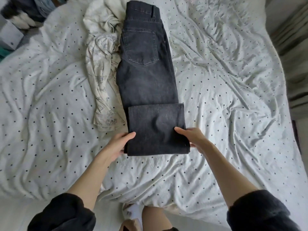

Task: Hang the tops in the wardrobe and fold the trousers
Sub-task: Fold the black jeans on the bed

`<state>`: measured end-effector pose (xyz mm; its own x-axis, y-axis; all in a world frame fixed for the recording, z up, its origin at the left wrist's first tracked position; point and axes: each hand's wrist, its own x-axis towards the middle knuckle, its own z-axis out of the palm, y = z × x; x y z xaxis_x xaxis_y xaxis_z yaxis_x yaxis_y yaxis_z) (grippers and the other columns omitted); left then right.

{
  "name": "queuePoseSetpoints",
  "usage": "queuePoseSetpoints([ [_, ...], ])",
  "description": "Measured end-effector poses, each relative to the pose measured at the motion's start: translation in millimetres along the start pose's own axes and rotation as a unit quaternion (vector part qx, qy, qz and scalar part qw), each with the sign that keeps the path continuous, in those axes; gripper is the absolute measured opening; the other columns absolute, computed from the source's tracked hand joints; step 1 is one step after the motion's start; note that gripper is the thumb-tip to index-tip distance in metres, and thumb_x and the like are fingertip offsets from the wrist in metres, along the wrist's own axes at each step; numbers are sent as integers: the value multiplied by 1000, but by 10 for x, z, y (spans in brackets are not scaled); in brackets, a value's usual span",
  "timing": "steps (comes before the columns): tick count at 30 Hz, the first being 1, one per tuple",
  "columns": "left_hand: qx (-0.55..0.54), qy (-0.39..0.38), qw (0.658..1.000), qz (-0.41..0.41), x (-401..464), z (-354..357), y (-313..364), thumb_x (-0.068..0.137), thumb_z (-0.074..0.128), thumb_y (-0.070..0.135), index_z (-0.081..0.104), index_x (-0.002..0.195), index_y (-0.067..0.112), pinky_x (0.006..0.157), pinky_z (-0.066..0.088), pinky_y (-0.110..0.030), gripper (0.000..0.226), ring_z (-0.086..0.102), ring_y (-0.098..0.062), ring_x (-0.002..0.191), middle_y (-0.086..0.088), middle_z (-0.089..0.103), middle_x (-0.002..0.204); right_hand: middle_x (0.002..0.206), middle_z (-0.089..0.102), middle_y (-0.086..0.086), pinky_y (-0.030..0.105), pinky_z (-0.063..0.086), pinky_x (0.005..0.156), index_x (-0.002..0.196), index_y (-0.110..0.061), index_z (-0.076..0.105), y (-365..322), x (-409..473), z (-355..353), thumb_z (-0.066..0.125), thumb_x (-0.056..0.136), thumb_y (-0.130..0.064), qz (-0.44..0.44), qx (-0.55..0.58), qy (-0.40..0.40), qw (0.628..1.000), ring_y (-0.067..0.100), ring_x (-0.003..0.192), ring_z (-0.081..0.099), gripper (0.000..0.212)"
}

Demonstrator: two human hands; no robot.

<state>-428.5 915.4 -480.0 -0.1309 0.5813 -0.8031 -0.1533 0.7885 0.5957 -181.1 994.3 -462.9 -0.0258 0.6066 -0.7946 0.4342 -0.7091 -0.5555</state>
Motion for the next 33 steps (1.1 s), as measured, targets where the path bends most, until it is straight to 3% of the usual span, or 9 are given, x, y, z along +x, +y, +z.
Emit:
queuePoseSetpoints([
  [2, 20, -16, 999, -20, -244, -90, -133, 92, 59, 26, 65, 100, 10, 50, 44, -18, 18, 57, -2, 56, 4, 66, 75, 90, 68, 2, 23, 49, 62, 91, -8, 66, 151, -265, 45, 70, 82, -36, 21, 1, -21, 1000, 13, 79, 64, 30],
  [6, 56, -29, 996, -63, -724, -224, -578, 91, 61, 28, 64, 105, 12, 62, 47, -26, 22, 63, -16, 87, -3, 69, 99, 92, 69, 4, 27, 51, 69, 102, -4, 65, 706, -781, 222, 74, 77, -40, 79, 2, -19, 997, 18, 82, 64, 44],
  [10, 78, -47, 990, -110, -1127, -302, -1081, 90, 61, 28, 63, 106, 11, 60, 45, -26, 24, 60, -18, 82, -5, 67, 94, 68, 57, 1, 20, 42, 49, 90, -5, 61, 1186, -1246, 378, 74, 78, -38, 129, -27, -33, 991, 12, 57, 53, 38],
  [15, 31, -84, 977, -191, -1325, -401, -1425, 84, 70, 26, 54, 121, 10, 60, 55, -30, 44, 63, -25, 98, -12, 65, 112, 75, 51, 6, 23, 39, 53, 94, -8, 59, 1511, -1479, 437, 73, 77, -42, 175, -38, -60, 982, 16, 61, 47, 41],
  [18, -23, -85, 976, -201, -1357, -446, -1305, 86, 66, 25, 55, 117, 5, 59, 59, -36, 38, 64, -29, 95, -18, 62, 111, 59, 44, 4, 23, 33, 49, 95, -3, 55, 1417, -1438, 365, 69, 80, -45, 163, -15, -54, 985, 13, 49, 39, 47],
  [20, -75, -82, 975, -190, -1325, -501, -1146, 89, 62, 18, 55, 114, 1, 63, 60, -38, 31, 66, -31, 86, -23, 62, 105, 58, 52, 7, 20, 36, 42, 107, 2, 53, 1210, -1372, 288, 68, 82, -43, 138, 15, -44, 989, 14, 46, 44, 53],
  [23, -121, -63, 983, -125, -1183, -550, -850, 94, 54, 12, 53, 117, -2, 60, 60, -33, 27, 70, -28, 75, -25, 65, 98, 83, 66, 22, 21, 42, 41, 116, 2, 52, 803, -1243, 177, 64, 87, -37, 74, 83, -42, 993, 19, 54, 59, 50],
  [28, -150, 10, 988, 23, -809, -413, -419, 97, 50, 13, 41, 136, 7, 91, 48, -37, 41, 55, -23, 114, -14, 53, 133, 109, 64, 13, 32, 49, 76, 125, -5, 51, 254, -890, 160, 57, 93, -28, -78, 129, -30, 988, 21, 93, 61, 40],
  [33, -14, 123, 991, 41, -488, -142, -506, 93, 58, 20, 37, 139, 13, 94, 38, -32, 52, 47, -16, 120, 2, 44, 139, 122, 57, 6, 28, 41, 80, 131, -11, 48, 391, -478, 202, 62, 88, -33, -55, -77, 47, 994, 16, 97, 53, 50],
])
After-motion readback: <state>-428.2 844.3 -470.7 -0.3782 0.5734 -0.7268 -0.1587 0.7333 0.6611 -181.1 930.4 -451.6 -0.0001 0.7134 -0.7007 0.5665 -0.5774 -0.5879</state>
